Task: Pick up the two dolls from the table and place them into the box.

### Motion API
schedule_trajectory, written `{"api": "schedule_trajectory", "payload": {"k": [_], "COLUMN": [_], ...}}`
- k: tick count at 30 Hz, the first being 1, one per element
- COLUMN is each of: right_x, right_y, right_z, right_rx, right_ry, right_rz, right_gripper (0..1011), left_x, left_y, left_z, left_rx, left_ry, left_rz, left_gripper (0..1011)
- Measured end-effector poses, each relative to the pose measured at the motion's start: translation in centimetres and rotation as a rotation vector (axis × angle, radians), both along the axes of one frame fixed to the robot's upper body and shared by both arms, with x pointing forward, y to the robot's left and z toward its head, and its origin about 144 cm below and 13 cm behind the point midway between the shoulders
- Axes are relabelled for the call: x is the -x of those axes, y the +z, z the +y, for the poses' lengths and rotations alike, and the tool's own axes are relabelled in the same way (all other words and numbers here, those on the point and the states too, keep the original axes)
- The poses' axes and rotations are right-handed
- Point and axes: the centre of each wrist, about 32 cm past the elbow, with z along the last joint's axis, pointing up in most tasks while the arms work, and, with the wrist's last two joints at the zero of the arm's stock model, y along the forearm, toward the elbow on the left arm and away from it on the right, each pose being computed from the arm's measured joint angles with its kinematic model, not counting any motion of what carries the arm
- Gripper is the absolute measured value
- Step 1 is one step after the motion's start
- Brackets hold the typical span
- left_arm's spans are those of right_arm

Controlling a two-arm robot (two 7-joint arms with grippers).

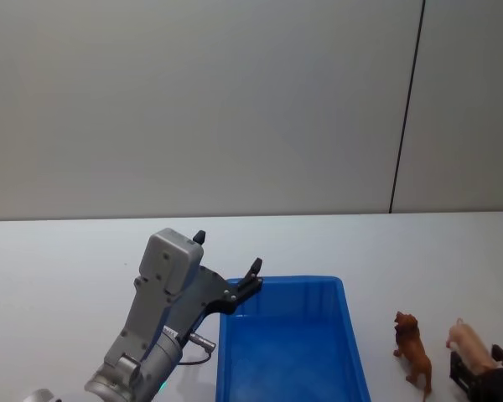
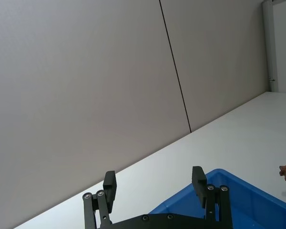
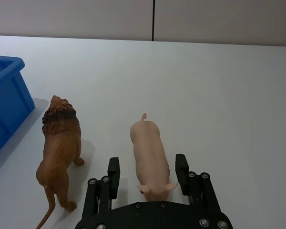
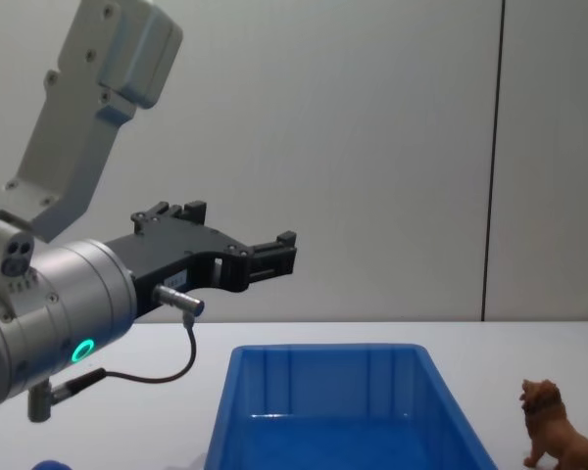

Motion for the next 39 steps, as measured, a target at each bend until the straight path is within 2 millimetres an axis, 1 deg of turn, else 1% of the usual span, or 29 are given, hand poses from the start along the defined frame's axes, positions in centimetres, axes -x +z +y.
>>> {"api": "schedule_trajectory", "payload": {"k": [1, 2, 3, 4, 5, 6, 7, 8, 9, 10, 12, 19, 25, 26, 32, 39], "right_x": [0.0, -0.1, -0.1, -0.1, -0.1, -0.1, -0.1, -0.1, -0.1, -0.1, -0.1, -0.1, -0.1, -0.2, -0.6, -1.1], "right_y": [0.0, -0.1, -0.1, -0.1, -0.1, -0.1, -0.1, -0.1, -0.1, -0.1, 0.1, 1.1, 2.7, 3.2, 4.9, 6.0], "right_z": [0.0, 0.0, 0.0, 0.0, 0.0, 0.0, 0.0, 0.0, 0.1, 0.1, 0.1, 0.4, 1.0, 1.2, 2.1, 3.2], "right_rx": [0.0, 0.0, 0.0, 0.0, 0.001, 0.001, 0.002, 0.003, 0.004, 0.005, 0.007, 0.013, 0.014, 0.012, -0.009, -0.044], "right_ry": [0.001, 0.002, 0.002, 0.003, 0.003, 0.004, 0.005, 0.005, 0.005, 0.006, 0.008, 0.013, 0.028, 0.037, 0.09, 0.16], "right_rz": [0.0, 0.0, 0.0, -0.001, -0.001, -0.002, -0.003, -0.003, -0.004, -0.006, -0.013, -0.047, -0.101, -0.118, -0.167, -0.188], "right_gripper": [731, 687, 676, 606, 589, 547, 534, 487, 475, 405, 376, 363, 363, 362, 362, 362], "left_x": [0.0, 0.0, 0.0, 0.0, 0.0, 0.0, 0.0, 0.0, 0.0, 0.0, 0.0, 0.0, 0.0, 0.0, 0.0, 0.0], "left_y": [0.0, 0.0, 0.0, 0.0, 0.0, 0.0, 0.0, 0.0, 0.0, 0.0, 0.0, 0.0, 0.0, 0.0, 0.0, 0.0], "left_z": [0.0, 0.0, 0.0, 0.0, 0.0, 0.0, 0.0, 0.0, 0.0, 0.0, 0.0, 0.0, 0.0, 0.0, 0.0, 0.0], "left_rx": [0.0, 0.0, 0.0, 0.0, 0.0, 0.0, 0.0, 0.0, 0.0, 0.0, 0.0, 0.0, 0.0, 0.0, 0.0, 0.0], "left_ry": [0.0, 0.0, 0.0, 0.0, 0.0, 0.0, 0.0, 0.0, 0.0, 0.0, 0.0, 0.0, 0.0, 0.0, 0.0, 0.0], "left_rz": [0.0, 0.0, 0.0, 0.0, 0.0, 0.0, 0.0, 0.0, 0.0, 0.0, 0.0, 0.0, 0.0, 0.0, 0.0, 0.0], "left_gripper": [1002, 1001, 1002, 1002, 1001, 1001, 1002, 1002, 1001, 1002, 1002, 1002, 1002, 1002, 1002, 1002]}}
